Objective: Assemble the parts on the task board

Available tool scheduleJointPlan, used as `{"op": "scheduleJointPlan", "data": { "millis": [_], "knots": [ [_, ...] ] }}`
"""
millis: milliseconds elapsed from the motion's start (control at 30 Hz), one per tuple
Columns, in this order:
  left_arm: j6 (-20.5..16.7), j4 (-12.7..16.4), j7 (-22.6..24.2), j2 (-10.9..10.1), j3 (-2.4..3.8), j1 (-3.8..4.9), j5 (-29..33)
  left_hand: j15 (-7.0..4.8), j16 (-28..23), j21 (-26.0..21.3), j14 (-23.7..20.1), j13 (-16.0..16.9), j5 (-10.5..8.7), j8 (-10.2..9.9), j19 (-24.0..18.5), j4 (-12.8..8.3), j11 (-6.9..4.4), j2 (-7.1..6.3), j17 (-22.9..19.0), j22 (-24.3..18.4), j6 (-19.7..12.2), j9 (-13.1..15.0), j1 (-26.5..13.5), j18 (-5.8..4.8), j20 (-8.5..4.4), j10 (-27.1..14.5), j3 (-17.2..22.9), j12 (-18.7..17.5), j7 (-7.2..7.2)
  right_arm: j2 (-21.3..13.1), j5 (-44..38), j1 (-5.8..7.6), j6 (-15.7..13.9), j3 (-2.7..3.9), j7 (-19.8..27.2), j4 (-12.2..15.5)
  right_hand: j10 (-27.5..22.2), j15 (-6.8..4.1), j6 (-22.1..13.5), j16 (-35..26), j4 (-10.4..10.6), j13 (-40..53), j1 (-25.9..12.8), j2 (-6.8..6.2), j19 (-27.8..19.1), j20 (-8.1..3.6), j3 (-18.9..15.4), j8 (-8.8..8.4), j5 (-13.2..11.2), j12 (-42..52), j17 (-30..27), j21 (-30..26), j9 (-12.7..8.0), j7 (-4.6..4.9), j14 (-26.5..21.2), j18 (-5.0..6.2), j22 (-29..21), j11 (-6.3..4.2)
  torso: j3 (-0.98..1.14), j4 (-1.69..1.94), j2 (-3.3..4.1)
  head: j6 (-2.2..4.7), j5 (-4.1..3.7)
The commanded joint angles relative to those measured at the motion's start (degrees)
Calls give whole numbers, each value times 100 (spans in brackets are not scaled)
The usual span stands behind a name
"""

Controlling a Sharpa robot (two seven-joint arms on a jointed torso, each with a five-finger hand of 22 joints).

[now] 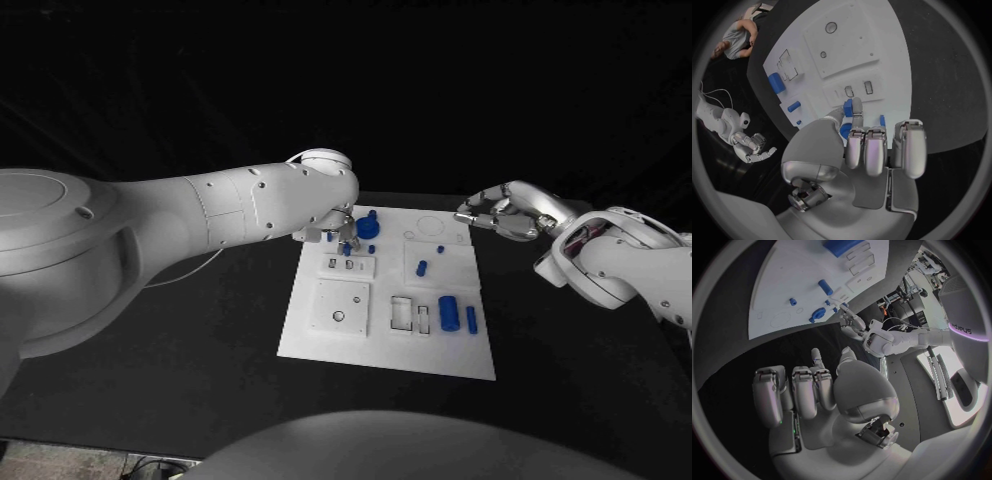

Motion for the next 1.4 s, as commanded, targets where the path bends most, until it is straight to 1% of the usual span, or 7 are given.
{"op": "scheduleJointPlan", "data": {
  "millis": [33,233,333,533,700,867,1400],
  "knots": [
    [-293,81,-970,-23,1,-26,-147,-22,14,-5,602,1500,-26,23,174,16,-41,-6,1509,1091,-64,13,-77,64,-34,606,34,14,1,2,-57,-20,52,0,41,-9,637,33,-12,20,-2,1495,37,20,427,35,-25,12,-26,-20,1506,-21,-9,11,608,-17,1422,2,2,43,-36,-1,11],
    [-506,212,-978,-81,2,-86,-265,-20,14,-16,602,1500,-40,9,169,62,-37,-11,1509,1084,-67,28,-131,66,-35,606,59,14,6,0,-56,-37,37,0,37,-10,637,33,-14,20,-8,1495,49,19,422,35,-25,10,-20,-20,1506,-26,-11,11,608,-15,1420,2,9,54,-40,-1,24],
    [-622,280,-983,-120,3,-129,-311,-20,14,-18,602,1500,-47,6,170,84,-37,-10,1509,1084,-59,35,-155,66,-35,606,70,14,6,-16,-56,-44,32,0,20,-7,637,33,-15,20,-13,1495,62,17,423,36,-25,8,-13,-20,1506,-25,-13,11,608,-16,1420,2,19,73,-47,-1,46],
    [-885,385,-1000,-201,4,-205,-339,-23,14,-21,602,1500,-45,5,174,145,-42,-14,1509,1084,-19,53,-217,66,-37,606,98,14,1,-33,-54,-58,7,-1,7,-5,637,34,-16,20,-17,1495,70,14,419,36,-25,7,-8,-20,1506,-30,-14,11,608,-14,1418,2,49,121,-78,-1,37],
    [-1110,441,-1009,-251,0,-258,-308,-30,14,-21,602,1500,-1,9,180,164,-52,-30,1509,1088,21,68,-239,65,-41,606,127,14,-15,-31,-51,-80,-12,-1,12,-11,637,34,-15,20,-20,1495,78,13,419,37,-25,7,-2,-20,1506,-29,-15,12,608,-15,1418,2,58,141,-107,-1,12],
    [-1149,470,-1014,-268,-5,-290,-293,-32,14,-28,602,1500,9,7,174,168,-54,-31,1509,1081,27,70,-242,68,-42,606,136,14,-17,-25,-49,-100,-11,-1,11,-20,637,34,-15,20,-23,1495,88,11,417,37,-25,7,4,-20,1506,-31,-16,12,608,-14,1418,3,66,140,-128,-1,23],
    [-1137,555,-1022,-263,-10,-344,-159,-45,14,-50,602,1500,19,10,160,201,-67,-31,1509,1064,74,88,-273,74,-52,606,175,14,-29,-17,-47,-134,4,-1,-2,-49,637,34,-14,20,-29,1495,106,9,419,37,-23,6,15,-20,1506,-30,-18,12,608,-14,1418,3,76,140,-117,-1,37]
  ]
}}
